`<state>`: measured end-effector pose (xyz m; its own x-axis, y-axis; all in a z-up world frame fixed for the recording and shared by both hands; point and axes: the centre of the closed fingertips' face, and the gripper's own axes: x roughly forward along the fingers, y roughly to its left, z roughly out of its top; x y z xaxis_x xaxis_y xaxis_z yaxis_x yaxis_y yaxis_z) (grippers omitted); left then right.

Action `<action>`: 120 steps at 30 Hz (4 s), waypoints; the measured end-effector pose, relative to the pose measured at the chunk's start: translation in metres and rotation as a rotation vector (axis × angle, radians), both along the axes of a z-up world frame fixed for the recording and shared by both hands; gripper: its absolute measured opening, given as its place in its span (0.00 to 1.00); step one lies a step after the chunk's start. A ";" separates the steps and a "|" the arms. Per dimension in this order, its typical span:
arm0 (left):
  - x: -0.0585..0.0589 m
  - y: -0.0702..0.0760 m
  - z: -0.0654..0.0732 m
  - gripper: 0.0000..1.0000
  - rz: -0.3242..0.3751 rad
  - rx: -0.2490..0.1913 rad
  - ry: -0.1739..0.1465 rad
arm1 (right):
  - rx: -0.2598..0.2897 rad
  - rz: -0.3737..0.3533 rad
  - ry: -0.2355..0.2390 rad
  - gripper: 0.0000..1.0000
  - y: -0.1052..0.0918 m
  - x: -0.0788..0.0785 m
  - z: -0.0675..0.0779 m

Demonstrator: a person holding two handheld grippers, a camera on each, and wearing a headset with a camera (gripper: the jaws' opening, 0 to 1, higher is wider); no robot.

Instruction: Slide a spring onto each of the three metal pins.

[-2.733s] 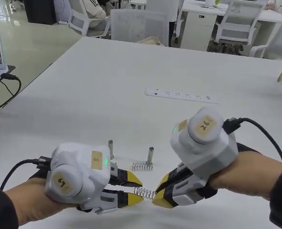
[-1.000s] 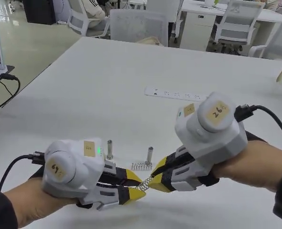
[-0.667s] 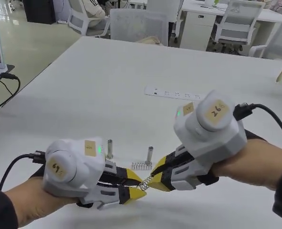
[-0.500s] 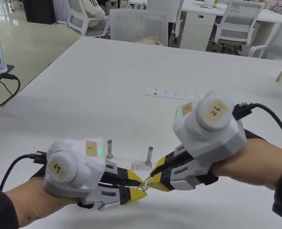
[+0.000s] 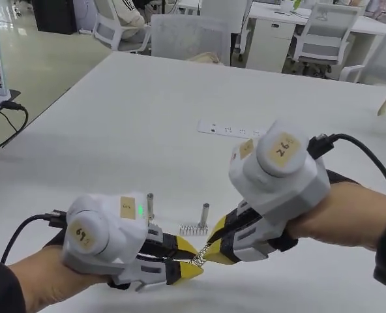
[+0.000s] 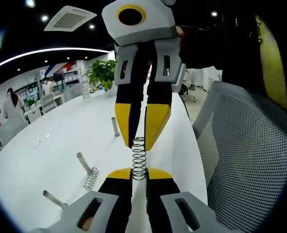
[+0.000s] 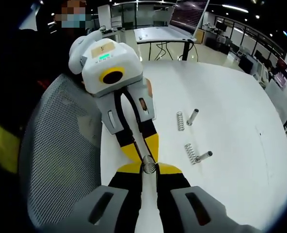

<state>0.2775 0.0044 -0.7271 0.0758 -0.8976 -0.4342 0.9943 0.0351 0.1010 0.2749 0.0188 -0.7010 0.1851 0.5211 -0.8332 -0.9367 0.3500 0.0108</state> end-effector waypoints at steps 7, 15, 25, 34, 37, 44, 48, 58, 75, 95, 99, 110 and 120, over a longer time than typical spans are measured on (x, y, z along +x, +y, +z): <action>-0.001 -0.001 0.001 0.02 -0.005 -0.004 -0.003 | -0.069 0.053 0.004 0.07 0.001 -0.002 0.001; 0.000 -0.002 0.004 0.03 -0.001 -0.019 -0.003 | -0.111 0.084 0.002 0.07 -0.001 -0.002 0.003; 0.000 -0.004 0.004 0.06 0.001 -0.028 0.007 | -0.131 0.094 0.009 0.07 -0.003 -0.003 0.002; 0.000 -0.003 0.005 0.09 0.005 -0.036 0.010 | -0.147 0.101 0.011 0.07 -0.005 -0.002 0.002; 0.000 -0.003 0.005 0.11 0.008 -0.039 0.020 | -0.152 0.098 0.010 0.07 -0.008 -0.001 0.002; 0.000 -0.001 0.010 0.23 0.024 -0.072 0.066 | -0.163 0.084 0.006 0.07 -0.017 0.002 0.005; -0.002 -0.001 0.011 0.28 0.026 -0.079 0.079 | -0.163 0.078 0.004 0.07 -0.019 0.003 0.007; -0.002 0.000 0.012 0.44 0.037 -0.088 0.115 | -0.163 0.061 -0.001 0.07 -0.026 0.006 0.010; -0.002 0.009 0.011 0.69 0.073 -0.088 0.157 | -0.163 0.048 0.001 0.07 -0.031 0.006 0.011; 0.001 0.040 0.016 0.74 0.152 -0.122 0.131 | -0.183 0.031 0.001 0.07 -0.044 0.010 0.016; 0.002 0.045 0.017 0.74 0.175 -0.134 0.128 | -0.189 0.026 -0.002 0.07 -0.048 0.011 0.019; 0.005 0.060 0.014 0.74 0.241 -0.157 0.132 | -0.205 -0.013 -0.017 0.07 -0.068 0.020 0.033; 0.007 0.064 0.017 0.74 0.272 -0.173 0.125 | -0.215 -0.059 -0.046 0.07 -0.087 0.035 0.052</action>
<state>0.2841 0.0687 -0.7096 0.2778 -0.9132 -0.2982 0.9506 0.3061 -0.0520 0.3101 -0.0680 -0.6494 0.2502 0.3191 -0.9141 -0.9122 0.3942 -0.1120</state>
